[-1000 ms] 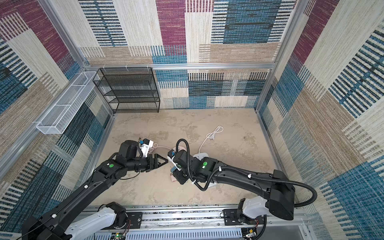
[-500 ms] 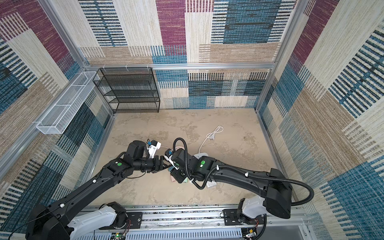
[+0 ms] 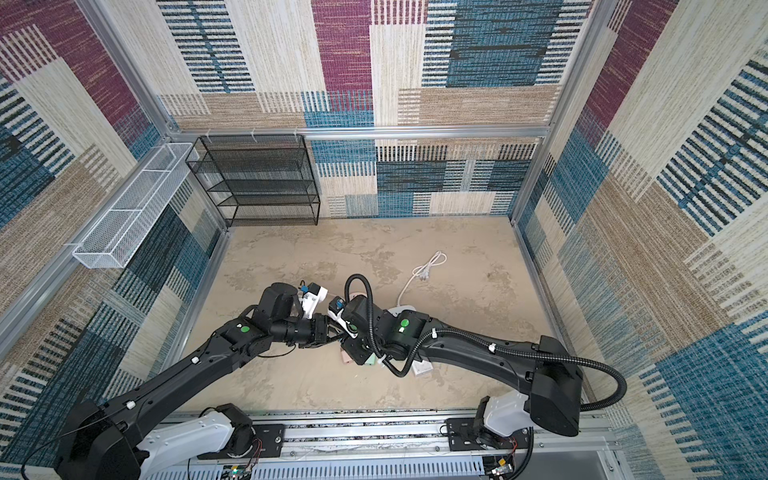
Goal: Insert the plug
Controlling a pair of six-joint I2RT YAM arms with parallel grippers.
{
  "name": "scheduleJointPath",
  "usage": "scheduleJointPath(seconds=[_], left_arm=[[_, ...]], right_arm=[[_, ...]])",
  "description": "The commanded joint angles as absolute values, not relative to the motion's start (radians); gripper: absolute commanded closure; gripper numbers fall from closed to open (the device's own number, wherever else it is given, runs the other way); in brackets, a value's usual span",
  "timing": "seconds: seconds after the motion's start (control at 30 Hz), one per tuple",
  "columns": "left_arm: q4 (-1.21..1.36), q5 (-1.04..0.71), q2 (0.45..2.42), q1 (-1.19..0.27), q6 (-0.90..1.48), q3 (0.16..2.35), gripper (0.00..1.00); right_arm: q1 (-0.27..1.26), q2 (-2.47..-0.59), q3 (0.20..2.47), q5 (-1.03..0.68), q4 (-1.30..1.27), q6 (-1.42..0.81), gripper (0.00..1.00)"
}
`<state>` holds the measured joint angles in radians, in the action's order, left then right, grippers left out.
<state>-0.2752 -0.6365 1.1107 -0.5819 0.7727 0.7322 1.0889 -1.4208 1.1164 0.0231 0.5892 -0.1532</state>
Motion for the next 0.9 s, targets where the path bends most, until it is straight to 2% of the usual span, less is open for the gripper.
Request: scheduleJointPath(seconds=[0.0,0.03,0.1,0.13,0.17,0.27,0.33,0.43,0.53,0.67,0.77,0.87], left_arm=[[-0.231,-0.659,1.115,-0.584,0.794,0.721,0.77],[-0.224,-0.661,1.115,-0.584,0.797,0.718,0.80],[-0.208,-0.663,1.122,-0.584,0.806,0.709,1.00],[-0.199,-0.663,1.125,-0.584,0.808,0.707,1.00],[-0.189,-0.664,1.129,-0.584,0.813,0.702,1.00],[-0.156,-0.666,1.134,-0.583,0.830,0.690,1.00],[-0.115,-0.658,1.130,-0.575,0.861,0.680,1.00],[-0.057,-0.683,1.135,-0.536,0.919,0.673,1.00],[0.012,-0.705,1.129,-0.485,0.985,0.656,1.00],[0.268,-0.784,1.148,-0.400,1.172,0.582,1.00],[0.445,-0.823,1.175,-0.371,1.308,0.543,1.00],[0.566,-0.850,1.200,-0.371,1.405,0.524,1.00]], right_arm=[[1.088,-1.422,1.130,0.028,0.519,-0.146,1.00],[1.085,-1.422,1.131,0.028,0.514,-0.149,1.00],[1.080,-1.421,1.128,0.021,0.504,-0.150,0.96],[1.076,-1.420,1.124,0.020,0.498,-0.150,0.90],[1.071,-1.419,1.121,0.018,0.489,-0.150,0.81],[1.046,-1.410,1.099,0.002,0.460,-0.150,0.43],[1.009,-1.386,1.070,-0.036,0.419,-0.153,0.32],[0.956,-1.317,1.026,-0.088,0.331,-0.159,0.25],[0.943,-1.205,0.933,-0.034,0.166,-0.127,0.19],[0.938,-1.070,0.741,-0.008,-0.132,-0.054,0.12],[0.906,-1.047,0.701,-0.014,-0.202,-0.064,0.12],[0.900,-1.048,0.679,-0.013,-0.248,-0.030,0.16]])
